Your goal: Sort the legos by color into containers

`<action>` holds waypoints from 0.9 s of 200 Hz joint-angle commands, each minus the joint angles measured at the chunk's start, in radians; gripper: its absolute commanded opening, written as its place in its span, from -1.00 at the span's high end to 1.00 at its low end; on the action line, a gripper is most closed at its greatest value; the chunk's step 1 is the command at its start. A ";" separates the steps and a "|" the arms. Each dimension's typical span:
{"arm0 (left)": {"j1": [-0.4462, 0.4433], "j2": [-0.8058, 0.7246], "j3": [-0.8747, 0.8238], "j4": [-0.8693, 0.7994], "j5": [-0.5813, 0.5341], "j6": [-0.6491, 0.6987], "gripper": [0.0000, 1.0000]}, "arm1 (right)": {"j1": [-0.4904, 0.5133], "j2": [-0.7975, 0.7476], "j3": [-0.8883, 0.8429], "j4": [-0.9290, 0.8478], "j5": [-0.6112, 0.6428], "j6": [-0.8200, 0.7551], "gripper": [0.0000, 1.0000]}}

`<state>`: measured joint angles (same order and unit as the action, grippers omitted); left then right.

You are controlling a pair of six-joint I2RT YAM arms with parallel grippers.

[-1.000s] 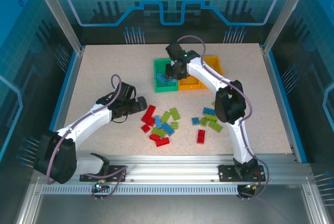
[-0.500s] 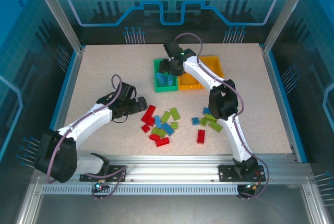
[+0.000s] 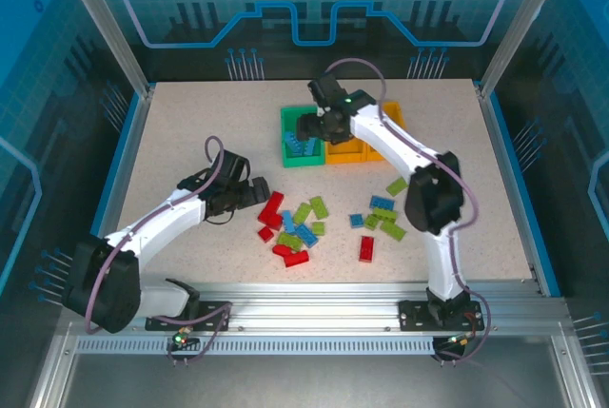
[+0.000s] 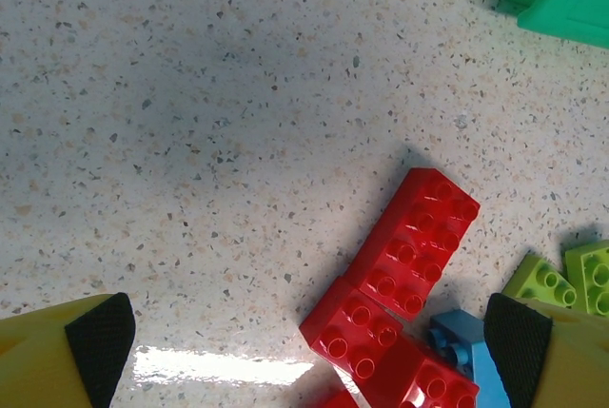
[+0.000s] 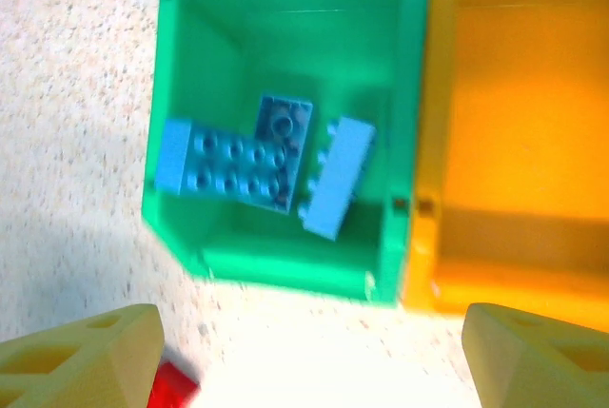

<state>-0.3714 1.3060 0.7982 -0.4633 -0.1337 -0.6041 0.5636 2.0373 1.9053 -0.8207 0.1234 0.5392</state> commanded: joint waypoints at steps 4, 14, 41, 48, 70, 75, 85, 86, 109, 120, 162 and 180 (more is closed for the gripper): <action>-0.010 0.021 -0.007 0.015 0.009 -0.013 -0.98 | 0.012 -0.191 -0.263 -0.032 0.038 -0.039 -0.63; -0.011 0.022 -0.008 0.018 0.009 -0.013 -0.97 | 0.017 -0.243 -0.363 -0.030 0.027 -0.019 -0.60; -0.015 0.024 -0.007 0.018 0.006 -0.011 -0.98 | 0.057 -0.324 -0.551 -0.048 0.043 0.028 -0.56; -0.015 0.023 -0.010 0.017 0.006 -0.012 -0.98 | 0.065 -0.333 -0.584 -0.048 0.049 0.042 -0.56; -0.017 0.016 -0.011 0.015 0.006 -0.013 -0.98 | 0.084 -0.338 -0.653 -0.040 0.054 0.070 -0.53; -0.018 0.014 -0.011 0.013 0.005 -0.013 -0.98 | 0.089 -0.335 -0.660 -0.040 0.058 0.072 -0.52; -0.018 0.009 -0.014 0.011 0.003 -0.013 -0.98 | 0.096 -0.321 -0.667 -0.042 0.069 0.074 -0.51; -0.018 0.008 -0.014 0.009 0.003 -0.013 -0.98 | 0.096 -0.318 -0.667 -0.042 0.069 0.073 -0.50; -0.018 -0.003 -0.018 0.003 0.000 -0.013 -0.98 | 0.101 -0.278 -0.672 -0.046 0.078 0.064 -0.44; -0.017 -0.007 -0.020 0.002 -0.001 -0.014 -0.98 | 0.101 -0.263 -0.678 -0.037 0.071 0.058 -0.38; -0.018 -0.011 -0.025 -0.002 -0.004 -0.016 -0.98 | 0.100 -0.221 -0.695 -0.023 0.046 0.044 -0.20; -0.019 -0.011 -0.025 -0.002 -0.006 -0.014 -0.98 | 0.101 -0.208 -0.701 -0.026 0.042 0.039 -0.17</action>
<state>-0.3828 1.3209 0.7868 -0.4583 -0.1341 -0.6041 0.6540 1.8034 1.2167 -0.8413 0.1753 0.5831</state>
